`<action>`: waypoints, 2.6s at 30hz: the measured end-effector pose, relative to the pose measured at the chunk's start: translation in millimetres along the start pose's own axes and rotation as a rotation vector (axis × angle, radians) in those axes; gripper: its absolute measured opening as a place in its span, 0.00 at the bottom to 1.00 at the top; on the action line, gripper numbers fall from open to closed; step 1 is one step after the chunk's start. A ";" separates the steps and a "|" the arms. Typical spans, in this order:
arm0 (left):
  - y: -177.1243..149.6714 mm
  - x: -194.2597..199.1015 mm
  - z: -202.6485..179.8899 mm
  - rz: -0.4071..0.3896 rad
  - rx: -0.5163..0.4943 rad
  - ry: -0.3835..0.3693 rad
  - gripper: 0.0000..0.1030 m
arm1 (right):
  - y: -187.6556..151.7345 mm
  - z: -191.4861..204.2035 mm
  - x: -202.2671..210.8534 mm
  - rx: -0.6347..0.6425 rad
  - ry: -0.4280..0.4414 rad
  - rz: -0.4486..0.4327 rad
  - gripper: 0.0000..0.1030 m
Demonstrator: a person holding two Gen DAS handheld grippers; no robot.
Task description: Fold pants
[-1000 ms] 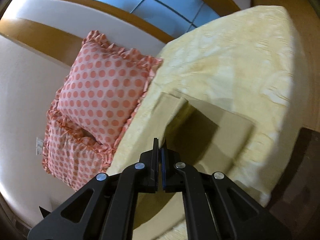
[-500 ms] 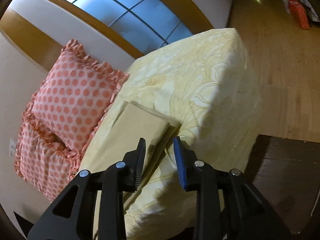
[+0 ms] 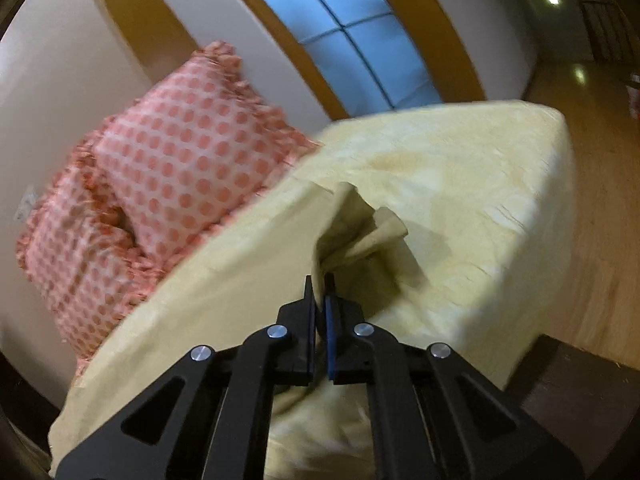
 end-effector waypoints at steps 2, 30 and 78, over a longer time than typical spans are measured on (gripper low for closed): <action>3.4 6.6 6.3 -0.037 0.021 0.013 0.73 | 9.9 40.7 -2.5 0.059 0.102 -0.003 0.04; 61.2 -2.5 102.7 -0.104 0.337 0.117 0.88 | -184.5 310.0 -22.3 0.496 0.809 0.652 0.87; 26.0 -35.7 -152.3 0.060 -0.403 -0.098 0.64 | -120.8 248.2 -93.7 0.477 0.394 0.700 0.72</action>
Point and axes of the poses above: each gripper's, at about its wrist camera, not at the fingertips, and x roughly against the way its jaws point, z to its left, y to its top, the point moved 5 cm from there along -x, roughly the way its jaws point, and after that the axes turned 2 degrees about z, right-handed, at the moved point
